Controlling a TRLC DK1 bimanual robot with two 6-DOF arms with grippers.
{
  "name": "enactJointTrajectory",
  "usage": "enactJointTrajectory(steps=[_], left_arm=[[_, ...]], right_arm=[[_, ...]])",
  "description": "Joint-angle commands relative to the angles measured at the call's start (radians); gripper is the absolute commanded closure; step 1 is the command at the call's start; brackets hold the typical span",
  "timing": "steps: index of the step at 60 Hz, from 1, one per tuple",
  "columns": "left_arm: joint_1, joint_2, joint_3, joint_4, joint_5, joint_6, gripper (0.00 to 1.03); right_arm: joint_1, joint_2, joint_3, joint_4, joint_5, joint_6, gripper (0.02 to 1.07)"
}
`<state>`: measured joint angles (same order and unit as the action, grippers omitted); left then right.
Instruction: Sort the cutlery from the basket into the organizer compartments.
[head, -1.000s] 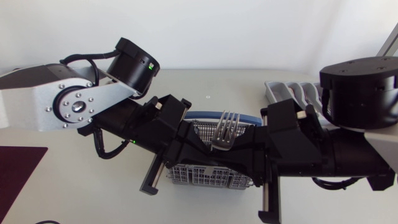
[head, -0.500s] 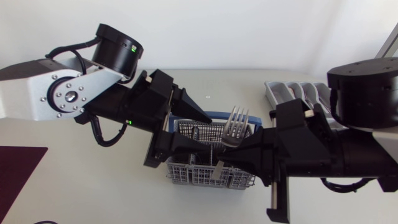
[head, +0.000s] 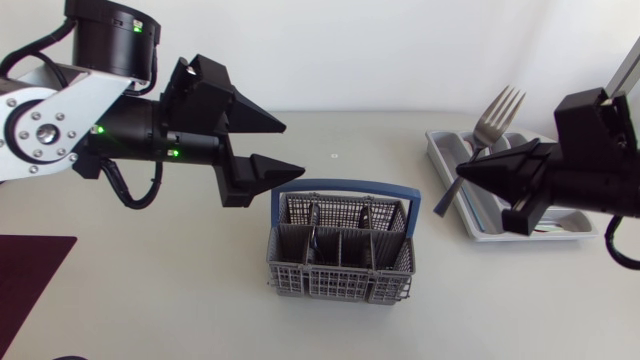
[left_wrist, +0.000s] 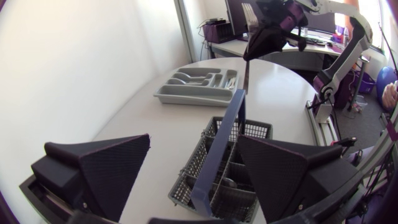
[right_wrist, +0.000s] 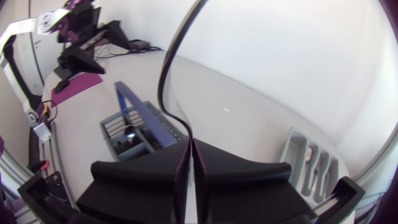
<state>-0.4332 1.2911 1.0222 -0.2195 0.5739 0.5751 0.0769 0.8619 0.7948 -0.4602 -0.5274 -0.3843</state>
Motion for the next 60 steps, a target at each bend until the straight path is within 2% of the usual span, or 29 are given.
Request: enactJointTrajectory(steps=[1,9,16,27,42,60], left_arm=[[-0.004,-0.047,-0.037,-0.006,-0.046,-0.017,0.04],[-0.006,-0.085,-0.057,-0.021,-0.118,-0.015,0.04],[-0.01,-0.118,-0.077,-0.029,-0.175,-0.011,0.04],[-0.056,-0.15,-0.117,-0.031,-0.276,0.016,0.04],[-0.101,-0.193,-0.145,-0.032,-0.362,0.042,0.04],[-0.102,-0.216,-0.171,-0.021,-0.382,0.069,0.04]], right_arm=[[-0.101,0.081,0.05,0.011,-0.003,-0.03,1.01],[-0.264,0.249,0.142,0.045,0.023,-0.03,1.01],[-0.302,0.391,0.225,0.097,0.162,-0.027,1.01],[-0.308,0.66,0.377,0.141,0.379,-0.014,1.01],[-0.348,0.908,0.567,0.117,0.481,-0.005,1.01],[-0.37,1.077,0.747,0.048,0.576,0.002,1.01]])
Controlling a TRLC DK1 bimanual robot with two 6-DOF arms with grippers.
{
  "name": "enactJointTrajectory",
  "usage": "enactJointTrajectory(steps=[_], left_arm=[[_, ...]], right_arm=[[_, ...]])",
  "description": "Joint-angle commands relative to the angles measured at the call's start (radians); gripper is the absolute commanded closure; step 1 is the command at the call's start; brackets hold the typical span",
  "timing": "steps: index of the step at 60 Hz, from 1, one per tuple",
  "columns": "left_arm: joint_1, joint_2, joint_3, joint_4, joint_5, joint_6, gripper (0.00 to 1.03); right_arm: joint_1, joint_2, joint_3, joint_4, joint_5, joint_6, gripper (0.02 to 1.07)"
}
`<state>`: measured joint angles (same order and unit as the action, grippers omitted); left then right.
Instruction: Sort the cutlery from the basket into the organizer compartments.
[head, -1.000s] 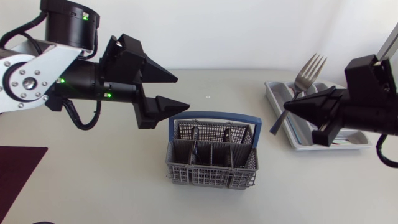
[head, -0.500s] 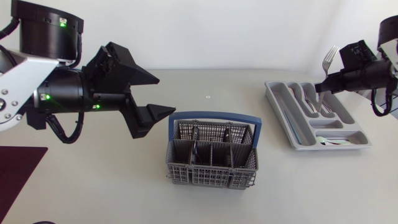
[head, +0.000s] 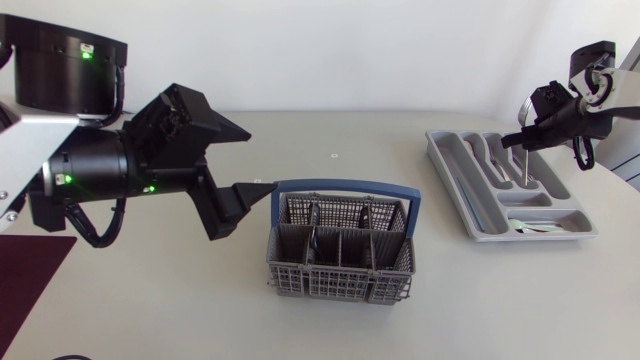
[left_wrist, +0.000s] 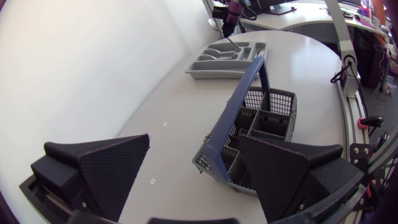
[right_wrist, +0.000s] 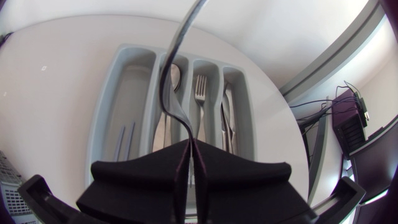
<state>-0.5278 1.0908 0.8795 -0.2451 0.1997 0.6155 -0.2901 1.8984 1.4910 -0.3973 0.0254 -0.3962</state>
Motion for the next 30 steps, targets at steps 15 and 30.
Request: enactJointTrajectory(steps=[15,30], left_arm=[[-0.001,-0.032,-0.039,0.013,-0.008,0.032,0.04],[0.002,-0.074,-0.073,0.02,-0.008,0.044,0.04]], right_arm=[[0.012,0.179,0.235,-0.133,0.1,0.056,1.01],[0.035,0.288,0.339,-0.169,0.125,0.077,1.01]])
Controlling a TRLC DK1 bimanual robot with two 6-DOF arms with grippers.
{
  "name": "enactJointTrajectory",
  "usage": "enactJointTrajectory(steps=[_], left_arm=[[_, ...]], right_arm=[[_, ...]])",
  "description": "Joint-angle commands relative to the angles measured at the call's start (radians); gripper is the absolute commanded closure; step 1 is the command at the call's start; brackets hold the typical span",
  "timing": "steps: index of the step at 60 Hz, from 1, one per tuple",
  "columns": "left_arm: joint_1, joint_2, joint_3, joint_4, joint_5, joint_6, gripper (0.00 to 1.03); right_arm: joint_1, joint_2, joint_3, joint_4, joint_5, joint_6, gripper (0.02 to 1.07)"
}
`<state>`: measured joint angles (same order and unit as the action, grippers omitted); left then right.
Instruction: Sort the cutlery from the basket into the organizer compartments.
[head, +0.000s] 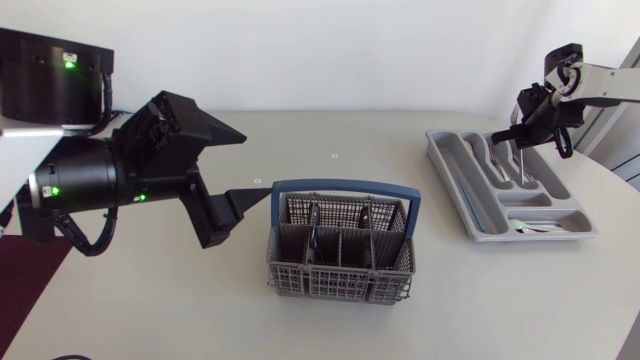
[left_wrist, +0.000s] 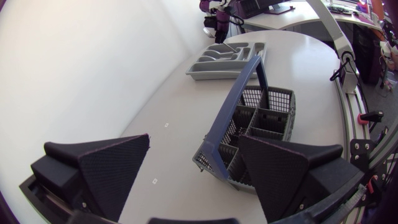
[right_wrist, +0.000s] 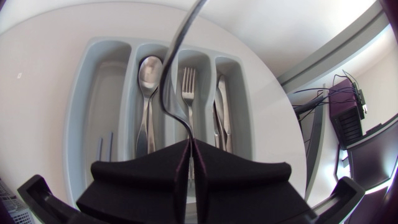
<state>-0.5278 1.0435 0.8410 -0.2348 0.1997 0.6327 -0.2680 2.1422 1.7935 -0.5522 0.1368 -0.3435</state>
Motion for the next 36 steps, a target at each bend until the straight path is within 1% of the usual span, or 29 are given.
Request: enactJointTrajectory(steps=[1,20,36], left_arm=[[0.003,-0.028,-0.036,0.009,-0.008,0.028,0.04],[0.002,-0.05,-0.054,0.008,-0.014,0.033,0.04],[-0.024,-0.051,-0.052,0.006,-0.037,0.033,0.04]], right_arm=[[0.015,0.05,0.041,-0.014,0.015,0.026,1.01],[0.007,0.182,0.132,-0.022,0.044,0.041,1.01],[-0.008,0.289,0.219,-0.02,0.075,0.049,1.01]])
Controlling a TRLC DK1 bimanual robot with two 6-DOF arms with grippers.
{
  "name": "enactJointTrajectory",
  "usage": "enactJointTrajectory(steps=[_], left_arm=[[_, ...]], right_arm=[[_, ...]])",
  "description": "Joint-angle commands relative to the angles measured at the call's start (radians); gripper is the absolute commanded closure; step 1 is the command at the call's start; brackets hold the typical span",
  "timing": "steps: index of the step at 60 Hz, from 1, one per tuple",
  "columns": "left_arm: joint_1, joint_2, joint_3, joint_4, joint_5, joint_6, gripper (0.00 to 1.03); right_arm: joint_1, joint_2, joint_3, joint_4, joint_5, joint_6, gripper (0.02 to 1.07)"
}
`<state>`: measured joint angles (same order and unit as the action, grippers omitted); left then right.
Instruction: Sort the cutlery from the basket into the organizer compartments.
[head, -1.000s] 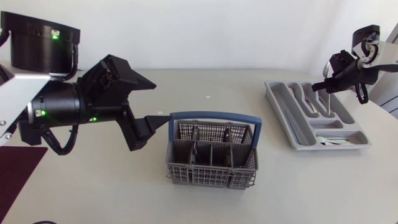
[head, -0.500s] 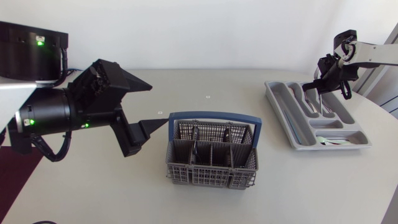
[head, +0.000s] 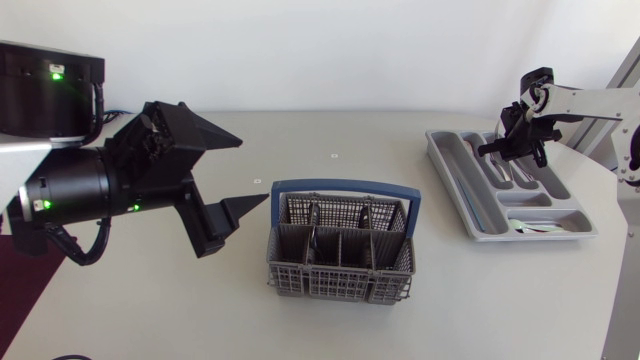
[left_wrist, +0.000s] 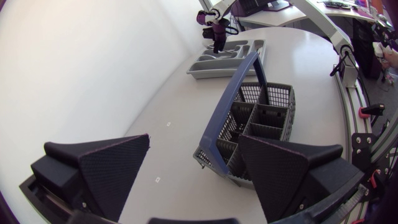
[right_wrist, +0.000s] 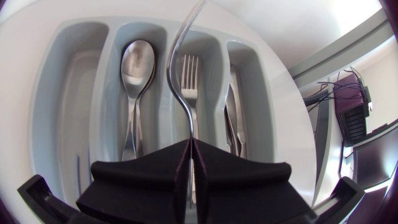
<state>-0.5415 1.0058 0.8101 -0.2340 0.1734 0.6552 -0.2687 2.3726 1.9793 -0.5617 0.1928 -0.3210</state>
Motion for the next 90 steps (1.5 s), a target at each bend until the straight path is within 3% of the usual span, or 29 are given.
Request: enactJointTrajectory(steps=[1,12,21,27,31,40,52,61,73,80,85,90], left_arm=[[-0.011,-0.013,-0.022,0.005,-0.011,0.011,0.04],[-0.023,-0.019,-0.023,0.004,-0.028,0.011,0.04],[-0.031,-0.03,-0.028,0.002,-0.04,0.011,0.04],[-0.031,-0.042,-0.031,0.001,-0.048,0.011,0.04],[-0.031,-0.049,-0.04,0.001,-0.054,0.011,0.04],[-0.025,-0.059,-0.057,0.002,-0.058,0.009,0.04],[-0.029,-0.065,-0.081,-0.007,-0.058,-0.043,0.04],[-0.063,-0.067,-0.124,-0.007,-0.058,-0.063,0.05],[-0.117,-0.05,-0.132,-0.011,-0.071,-0.117,0.09],[-0.19,0.017,-0.052,-0.087,-0.157,-0.233,0.12],[-0.233,0.103,0.063,-0.223,-0.161,-0.293,0.12],[-0.273,0.139,0.104,-0.265,-0.178,-0.296,0.13]], right_arm=[[-0.006,0.068,0.041,-0.01,0.028,0.03,1.01],[0.008,0.126,0.089,-0.009,0.062,0.037,1.0],[0.029,0.139,0.089,-0.003,0.088,0.039,0.74],[0.034,0.103,0.056,0.013,0.088,0.045,0.45],[0.039,0.039,-0.014,0.057,0.088,0.04,0.38],[0.049,-0.138,-0.183,0.125,0.066,0.02,0.37],[0.088,-0.447,-0.517,0.232,-0.049,-0.029,0.33],[0.125,-0.655,-0.734,0.252,-0.208,-0.066,0.31],[0.206,-0.878,-0.978,0.283,-0.254,-0.085,0.31],[0.241,-0.958,-1.059,0.284,-0.256,-0.081,0.31],[0.276,-1.013,-1.114,0.284,-0.256,-0.076,0.31],[0.298,-1.053,-1.154,0.284,-0.262,-0.076,0.31]])
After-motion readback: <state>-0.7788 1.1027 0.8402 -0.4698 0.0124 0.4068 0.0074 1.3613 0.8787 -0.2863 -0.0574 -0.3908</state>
